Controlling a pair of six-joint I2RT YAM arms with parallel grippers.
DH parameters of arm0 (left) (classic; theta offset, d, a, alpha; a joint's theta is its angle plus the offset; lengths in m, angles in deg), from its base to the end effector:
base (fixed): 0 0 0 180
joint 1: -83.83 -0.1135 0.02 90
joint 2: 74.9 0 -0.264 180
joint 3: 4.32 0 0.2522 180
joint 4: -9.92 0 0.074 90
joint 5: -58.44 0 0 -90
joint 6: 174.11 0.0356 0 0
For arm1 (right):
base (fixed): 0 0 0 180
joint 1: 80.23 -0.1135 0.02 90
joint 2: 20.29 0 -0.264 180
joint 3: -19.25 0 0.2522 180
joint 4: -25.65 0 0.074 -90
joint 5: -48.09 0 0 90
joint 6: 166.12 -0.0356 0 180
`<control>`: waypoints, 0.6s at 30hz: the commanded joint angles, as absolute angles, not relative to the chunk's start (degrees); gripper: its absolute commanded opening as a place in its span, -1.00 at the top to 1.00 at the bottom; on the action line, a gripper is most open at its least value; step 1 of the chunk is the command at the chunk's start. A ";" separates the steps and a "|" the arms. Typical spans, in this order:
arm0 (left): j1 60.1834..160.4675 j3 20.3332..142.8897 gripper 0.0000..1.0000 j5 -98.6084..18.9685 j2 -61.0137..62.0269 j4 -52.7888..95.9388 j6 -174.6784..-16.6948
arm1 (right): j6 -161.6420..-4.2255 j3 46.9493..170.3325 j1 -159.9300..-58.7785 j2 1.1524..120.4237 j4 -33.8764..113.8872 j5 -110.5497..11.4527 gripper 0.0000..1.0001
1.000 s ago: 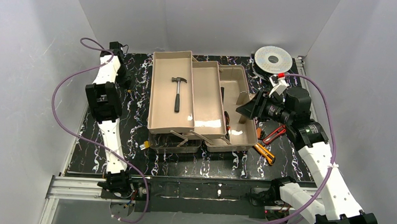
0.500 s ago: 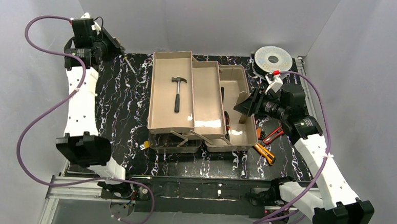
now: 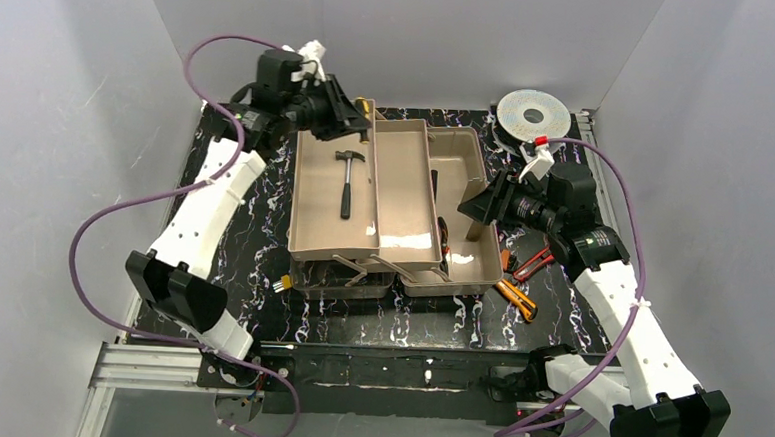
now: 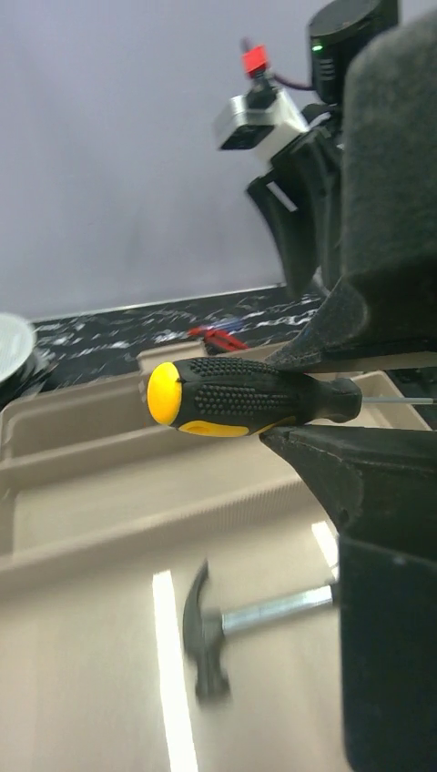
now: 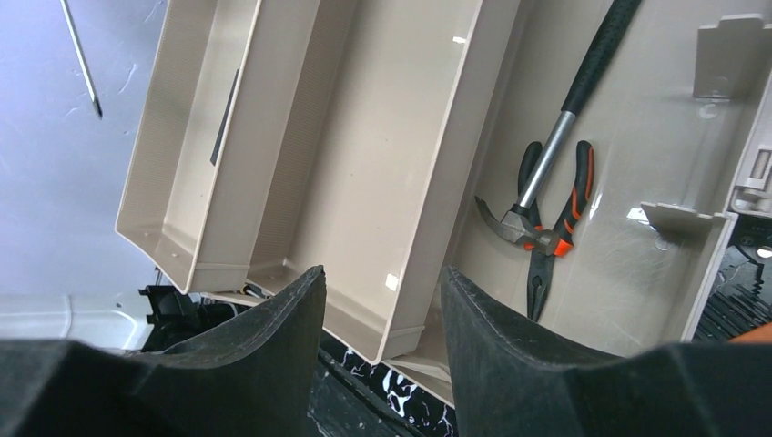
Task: Pack the tool kit
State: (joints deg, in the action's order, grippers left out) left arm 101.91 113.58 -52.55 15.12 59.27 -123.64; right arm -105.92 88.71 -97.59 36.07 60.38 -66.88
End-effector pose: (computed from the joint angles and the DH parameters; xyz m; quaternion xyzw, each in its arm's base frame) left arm 0.3219 -0.1185 0.4562 -0.0505 0.8175 -0.3987 0.4126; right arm 0.2038 0.0794 0.3513 -0.0332 0.8161 0.3833 0.4312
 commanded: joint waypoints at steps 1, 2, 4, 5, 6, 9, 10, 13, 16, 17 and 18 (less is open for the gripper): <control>109.22 113.76 1.00 -53.96 16.35 56.16 -124.13 | -105.48 90.17 -97.78 36.64 58.28 -64.77 -0.13; 110.46 114.49 1.00 -54.11 17.23 56.44 -123.66 | -105.78 90.33 -97.73 36.97 57.81 -64.63 -0.14; 112.82 116.29 1.00 -52.84 18.86 57.33 -122.13 | -107.00 90.21 -97.72 37.41 55.85 -64.86 -0.14; 114.09 117.21 1.00 -51.17 19.66 58.05 -121.12 | -107.65 90.03 -97.72 37.57 54.64 -65.11 -0.14; 115.21 118.20 1.00 -48.59 20.43 59.13 -120.04 | -108.14 89.97 -97.72 37.74 53.77 -65.40 -0.14; 117.90 122.88 1.00 -41.44 24.59 65.09 -117.69 | -108.65 90.67 -97.73 38.12 53.61 -65.77 -0.15; 118.69 125.03 1.00 -39.54 26.74 67.26 -117.24 | -108.41 90.91 -97.74 38.11 54.30 -65.45 -0.15; 120.32 129.18 1.00 -34.77 30.05 72.83 -116.68 | -107.08 91.60 -97.76 37.43 56.78 -64.13 -0.16; 121.61 132.07 0.97 -32.78 32.60 76.21 -115.71 | -106.35 91.32 -97.72 36.17 58.56 -62.31 -0.17; 121.77 132.19 0.95 -32.46 33.32 76.97 -115.85 | -106.28 91.34 -97.72 35.80 58.88 -61.89 -0.18; 121.75 132.30 0.94 -32.41 33.90 77.74 -116.13 | -106.33 91.43 -97.74 35.50 59.75 -61.04 -0.18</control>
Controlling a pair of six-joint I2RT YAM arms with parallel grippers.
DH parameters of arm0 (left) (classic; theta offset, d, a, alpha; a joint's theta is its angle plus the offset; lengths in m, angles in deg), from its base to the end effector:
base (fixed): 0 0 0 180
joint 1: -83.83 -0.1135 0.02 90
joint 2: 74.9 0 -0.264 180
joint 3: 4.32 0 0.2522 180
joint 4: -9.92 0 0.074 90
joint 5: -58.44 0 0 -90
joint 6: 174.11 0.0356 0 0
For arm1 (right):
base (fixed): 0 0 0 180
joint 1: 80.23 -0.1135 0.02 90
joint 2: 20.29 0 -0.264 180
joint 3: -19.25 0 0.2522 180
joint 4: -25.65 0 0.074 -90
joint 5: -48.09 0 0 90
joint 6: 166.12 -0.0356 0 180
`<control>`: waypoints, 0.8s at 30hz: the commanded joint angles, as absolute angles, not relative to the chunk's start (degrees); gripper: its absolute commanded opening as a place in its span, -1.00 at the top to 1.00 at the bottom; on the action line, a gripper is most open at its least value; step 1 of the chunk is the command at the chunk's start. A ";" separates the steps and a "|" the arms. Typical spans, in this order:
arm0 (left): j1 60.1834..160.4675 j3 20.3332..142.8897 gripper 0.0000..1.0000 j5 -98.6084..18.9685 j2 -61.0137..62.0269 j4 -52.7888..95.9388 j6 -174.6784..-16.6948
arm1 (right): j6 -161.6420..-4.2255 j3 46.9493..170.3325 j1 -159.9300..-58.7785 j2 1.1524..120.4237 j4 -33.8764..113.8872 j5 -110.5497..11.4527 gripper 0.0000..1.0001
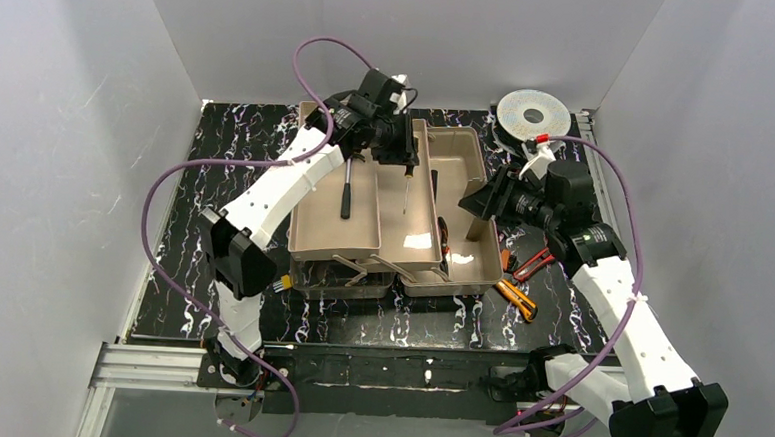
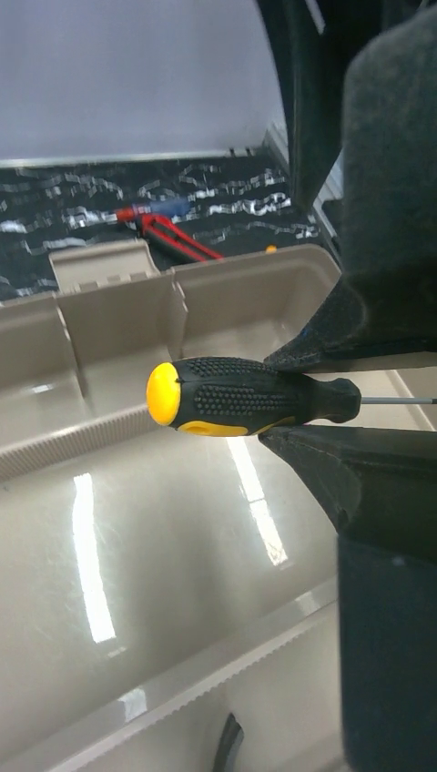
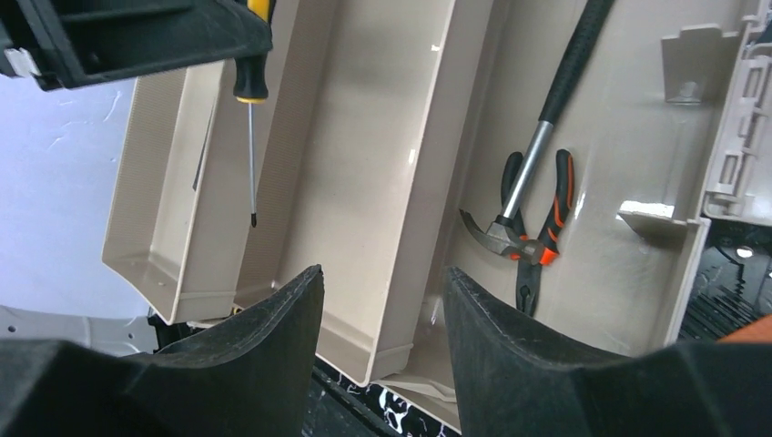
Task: Pack the tool kit
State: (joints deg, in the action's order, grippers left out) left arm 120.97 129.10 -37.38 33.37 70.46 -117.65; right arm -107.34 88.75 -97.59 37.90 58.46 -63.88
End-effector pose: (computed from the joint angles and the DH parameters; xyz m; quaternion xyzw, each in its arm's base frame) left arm 0.3328 -0.2566 0.4080 0.0512 0.8863 -0.3018 0.3476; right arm 0.2134 0.0807 0.3481 -0.0086 0.8185 0.3708 0.4388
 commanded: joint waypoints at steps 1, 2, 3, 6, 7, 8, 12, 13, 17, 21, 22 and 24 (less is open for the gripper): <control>121.78 131.81 0.91 -32.42 34.13 77.93 -116.11 | -106.38 91.53 -97.72 35.30 60.55 -60.15 -0.18; 121.73 130.40 0.86 -30.37 34.00 77.66 -116.18 | -106.43 91.47 -97.73 35.14 61.08 -59.34 -0.20; 121.78 129.01 0.75 -29.64 33.77 76.99 -116.28 | -106.45 91.46 -97.72 35.09 61.59 -58.34 -0.21; 121.79 127.21 0.07 -28.88 33.08 75.74 -116.19 | -106.44 91.38 -97.72 34.93 63.77 -55.00 -0.26; 121.85 127.36 -0.17 -28.85 32.81 75.71 -115.92 | -106.22 91.40 -97.72 34.91 64.41 -53.95 -0.29; 121.82 127.61 -0.40 -29.02 32.31 75.64 -115.68 | -105.86 91.41 -97.72 34.95 65.12 -53.16 -0.31; 121.88 129.45 -0.96 -30.78 29.15 76.43 -113.77 | -104.70 91.38 -97.63 35.53 68.94 -49.20 -0.43; 121.88 130.71 -0.96 -31.20 28.16 77.60 -113.24 | -104.54 91.26 -97.63 35.66 70.12 -47.46 -0.48; 121.87 131.84 -0.97 -30.92 21.77 78.29 -111.15 | -104.71 90.48 -97.58 35.11 73.60 -38.16 -0.63; 121.86 126.48 -0.96 -25.56 12.72 75.35 -109.91 | -104.55 89.92 -97.48 35.65 74.33 -34.59 -0.65; 121.80 124.90 -0.97 -23.88 11.06 75.02 -109.40 | -104.49 89.84 -97.50 36.05 74.40 -34.57 -0.64; 121.54 121.77 -0.97 -20.83 8.26 74.79 -108.68 | -104.22 89.70 -97.52 36.89 74.48 -34.65 -0.62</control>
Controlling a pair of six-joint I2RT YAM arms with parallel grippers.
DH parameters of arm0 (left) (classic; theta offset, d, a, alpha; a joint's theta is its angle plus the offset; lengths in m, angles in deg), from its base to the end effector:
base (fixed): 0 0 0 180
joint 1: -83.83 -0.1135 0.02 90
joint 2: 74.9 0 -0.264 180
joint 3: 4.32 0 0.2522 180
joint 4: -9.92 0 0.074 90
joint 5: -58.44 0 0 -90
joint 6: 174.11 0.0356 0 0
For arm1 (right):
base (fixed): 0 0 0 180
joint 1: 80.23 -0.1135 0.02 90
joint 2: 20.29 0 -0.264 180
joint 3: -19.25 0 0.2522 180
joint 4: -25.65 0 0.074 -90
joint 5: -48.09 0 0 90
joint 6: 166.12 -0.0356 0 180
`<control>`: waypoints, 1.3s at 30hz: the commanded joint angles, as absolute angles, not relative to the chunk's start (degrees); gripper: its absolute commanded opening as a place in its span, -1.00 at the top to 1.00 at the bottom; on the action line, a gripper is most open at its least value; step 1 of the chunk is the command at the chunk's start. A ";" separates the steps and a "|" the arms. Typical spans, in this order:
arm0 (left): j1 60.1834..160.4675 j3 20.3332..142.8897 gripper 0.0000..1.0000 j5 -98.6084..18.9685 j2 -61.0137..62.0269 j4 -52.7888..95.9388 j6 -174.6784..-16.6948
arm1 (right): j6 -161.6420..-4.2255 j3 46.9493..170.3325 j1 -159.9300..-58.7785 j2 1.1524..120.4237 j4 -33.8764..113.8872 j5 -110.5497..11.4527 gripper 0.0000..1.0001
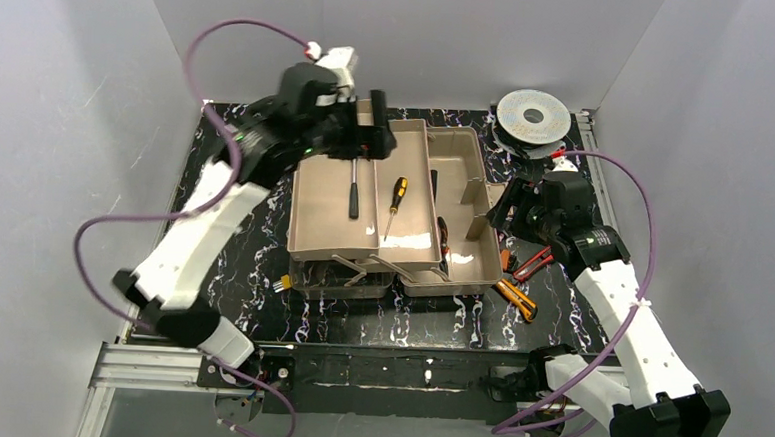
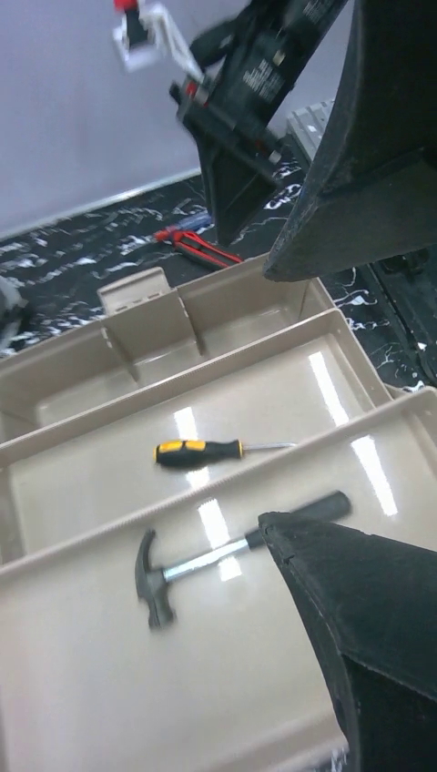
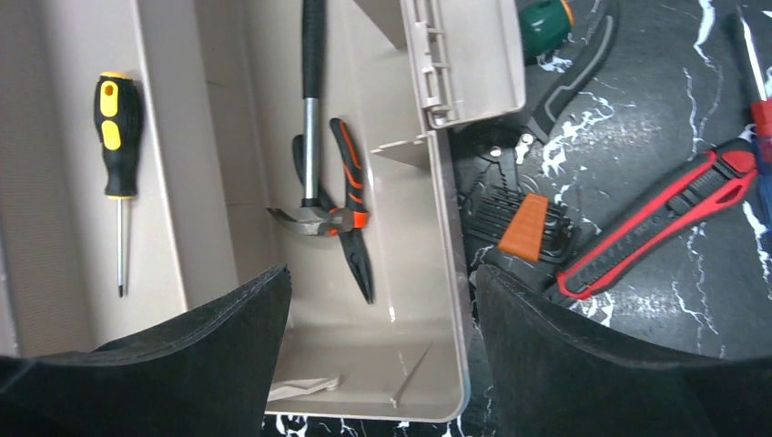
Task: Pack the tool kit
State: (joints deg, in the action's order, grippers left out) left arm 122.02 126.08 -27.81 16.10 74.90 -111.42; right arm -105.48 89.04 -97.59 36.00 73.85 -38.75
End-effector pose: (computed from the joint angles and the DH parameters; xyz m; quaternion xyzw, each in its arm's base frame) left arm 0.2516 -0.1950 0.4902 0.0628 0.8435 -0.2649 0.4630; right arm 0.1999 0.0604 0.3296 0.1053 0.8793 0.1615 0.4356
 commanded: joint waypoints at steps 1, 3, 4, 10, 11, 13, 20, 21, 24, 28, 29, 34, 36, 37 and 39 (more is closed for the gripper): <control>121.39 120.00 -0.97 -19.78 6.72 74.75 -108.42 | -104.16 89.36 -97.51 37.26 74.42 -34.69 -0.62; 121.13 115.18 -0.96 -17.75 3.50 74.02 -107.99 | -104.05 88.10 -97.50 38.10 73.79 -35.41 -0.59; 120.80 112.04 -0.96 -16.66 1.68 73.43 -107.86 | -104.22 87.41 -97.47 38.38 73.65 -35.89 -0.59; 116.22 99.05 -0.96 -13.79 -6.79 73.62 -108.62 | -105.65 83.09 -97.54 41.89 72.47 -38.95 -0.52; 114.92 97.95 -0.96 -13.92 -7.73 74.21 -108.58 | -105.90 82.25 -97.54 42.32 71.95 -39.64 -0.50; 112.45 95.92 -0.96 -14.07 -9.13 75.35 -108.40 | -106.28 80.46 -97.59 43.10 70.27 -42.19 -0.43; 103.64 92.59 -0.97 -17.55 -11.89 76.98 -107.83 | -110.56 78.36 -97.82 47.91 63.96 -51.76 -0.31; 101.84 92.08 -0.96 -19.72 -11.99 76.90 -108.07 | -111.25 78.36 -98.06 48.72 63.02 -52.64 -0.27; 93.69 90.13 -0.96 -27.78 -12.24 77.76 -109.53 | -113.36 79.17 -99.69 50.62 60.68 -51.53 -0.17; 85.40 83.82 -0.96 -35.65 -14.94 76.59 -110.29 | -115.40 81.39 -100.05 53.93 59.62 -49.79 0.11; 82.74 82.22 -0.96 -38.18 -15.36 76.47 -110.59 | -115.79 81.90 -100.09 54.58 59.35 -49.55 0.16; 73.36 72.97 -0.96 -49.70 -15.51 75.17 -116.43 | -118.61 82.80 -100.02 56.59 56.55 -49.48 0.40; 70.55 68.96 -0.96 -52.76 -15.63 73.22 -118.39 | -120.19 83.30 -100.00 57.63 54.48 -50.31 0.43; 69.65 67.21 -0.96 -53.37 -15.73 72.11 -119.04 | -120.97 83.83 -100.02 58.42 53.49 -50.88 0.43; 68.30 64.36 -0.97 -53.42 -15.45 70.00 -120.04 | -122.59 85.27 -100.08 60.62 51.66 -52.78 0.45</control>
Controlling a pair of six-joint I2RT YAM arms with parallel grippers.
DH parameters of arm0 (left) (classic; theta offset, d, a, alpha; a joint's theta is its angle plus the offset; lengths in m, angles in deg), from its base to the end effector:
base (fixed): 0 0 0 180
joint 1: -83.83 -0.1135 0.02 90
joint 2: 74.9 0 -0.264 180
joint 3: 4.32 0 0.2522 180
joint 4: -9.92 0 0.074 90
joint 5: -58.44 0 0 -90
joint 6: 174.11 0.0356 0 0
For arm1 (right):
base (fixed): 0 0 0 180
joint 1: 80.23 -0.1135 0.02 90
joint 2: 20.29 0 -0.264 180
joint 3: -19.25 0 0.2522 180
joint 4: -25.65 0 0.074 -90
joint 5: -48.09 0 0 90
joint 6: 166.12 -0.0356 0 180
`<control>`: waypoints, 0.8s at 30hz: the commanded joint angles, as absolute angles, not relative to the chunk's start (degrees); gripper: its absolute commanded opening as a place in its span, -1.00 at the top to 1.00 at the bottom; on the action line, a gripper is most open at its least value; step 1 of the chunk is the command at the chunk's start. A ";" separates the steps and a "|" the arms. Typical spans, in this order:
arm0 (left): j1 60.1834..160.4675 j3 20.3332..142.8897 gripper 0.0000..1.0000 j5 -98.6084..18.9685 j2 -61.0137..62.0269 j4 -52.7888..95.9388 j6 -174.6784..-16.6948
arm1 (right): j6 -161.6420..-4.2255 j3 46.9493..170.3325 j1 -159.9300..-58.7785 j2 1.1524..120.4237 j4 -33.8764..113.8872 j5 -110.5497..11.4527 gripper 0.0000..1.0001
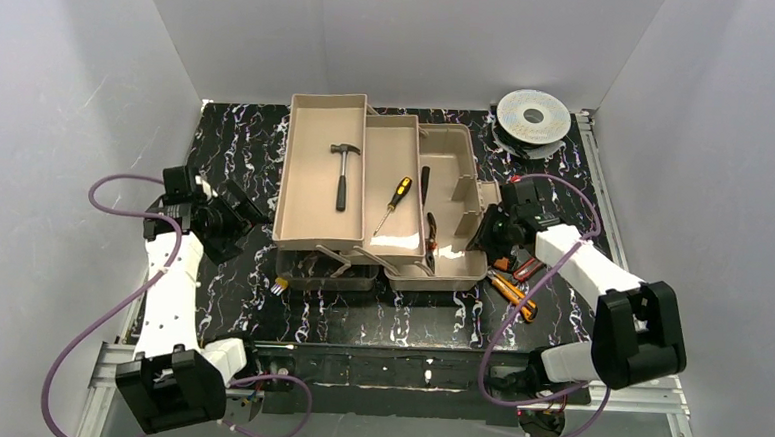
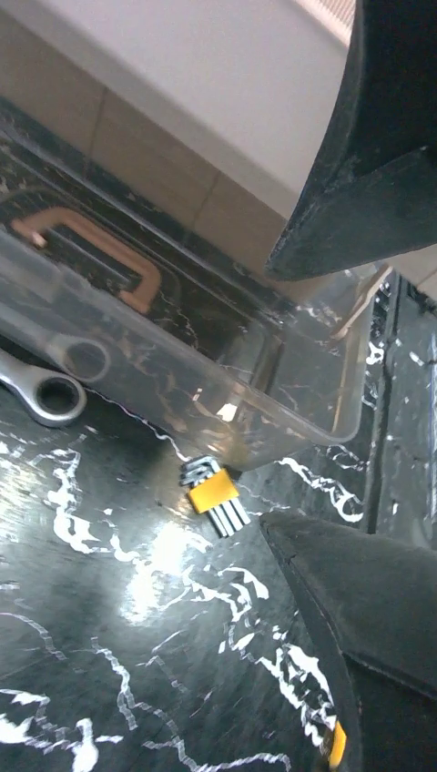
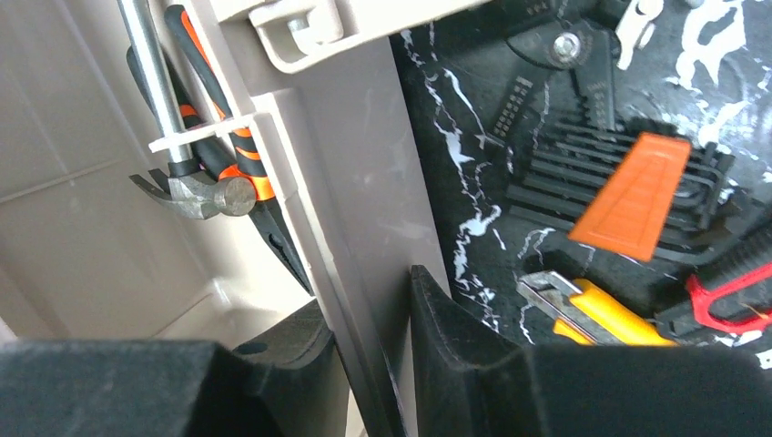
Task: Pack the tool kit
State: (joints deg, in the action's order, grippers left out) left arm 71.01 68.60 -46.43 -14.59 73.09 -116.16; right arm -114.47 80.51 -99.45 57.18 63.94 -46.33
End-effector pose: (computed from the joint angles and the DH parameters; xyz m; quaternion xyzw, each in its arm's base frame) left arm 0.2012 0.0364 0.3142 -0.3159 0.8795 -0.1760 0.3095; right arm 0.2526 0.0910 0.2117 0.1465 0.9404 0.1789 0.2493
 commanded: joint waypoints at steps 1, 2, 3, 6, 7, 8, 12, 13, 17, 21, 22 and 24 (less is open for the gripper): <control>67.61 63.21 -0.96 -53.40 -15.34 69.17 -120.40 | -123.32 85.97 -100.09 61.66 50.13 -53.78 0.45; 66.66 62.25 -0.96 -53.70 -15.14 68.24 -120.48 | -124.01 86.65 -100.05 62.81 49.10 -54.58 0.46; 66.16 61.72 -0.96 -53.79 -14.99 67.51 -120.59 | -124.50 87.30 -100.09 63.71 48.29 -55.05 0.47; 65.70 60.93 -0.96 -53.68 -14.06 65.48 -120.56 | -124.64 90.43 -100.09 66.13 47.51 -56.24 0.56; 65.60 60.74 -0.96 -54.03 -13.51 64.60 -120.37 | -124.12 91.69 -100.09 66.73 47.80 -56.53 0.56; 65.62 60.44 -0.96 -54.84 -12.69 63.77 -120.12 | -123.55 93.34 -100.05 67.25 48.14 -56.93 0.53; 65.71 59.15 -0.91 -56.90 -9.09 61.13 -119.22 | -118.92 97.99 -99.58 66.55 54.41 -54.83 -0.25; 65.70 58.46 -0.91 -56.79 -8.73 60.45 -119.28 | -117.95 98.29 -99.11 65.70 55.29 -54.10 -0.38; 65.73 56.22 -0.89 -57.50 -7.68 57.43 -119.80 | -115.57 95.52 -95.41 60.60 56.47 -52.91 -0.46; 65.90 55.54 -0.83 -58.19 -6.13 55.71 -120.04 | -111.92 92.88 -92.61 55.20 60.39 -47.87 -0.46; 65.91 55.48 -0.82 -58.15 -5.86 55.30 -119.92 | -110.77 92.41 -92.51 54.02 61.66 -45.20 -0.45; 66.12 55.42 -0.79 -58.34 -5.11 54.28 -119.94 | -109.70 91.37 -92.33 52.18 64.96 -39.38 -0.44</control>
State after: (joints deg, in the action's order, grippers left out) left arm 65.78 55.86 -56.46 -5.78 56.85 -120.09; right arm -113.90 93.58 -92.57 55.80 59.09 -48.83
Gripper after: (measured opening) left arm 0.910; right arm 0.728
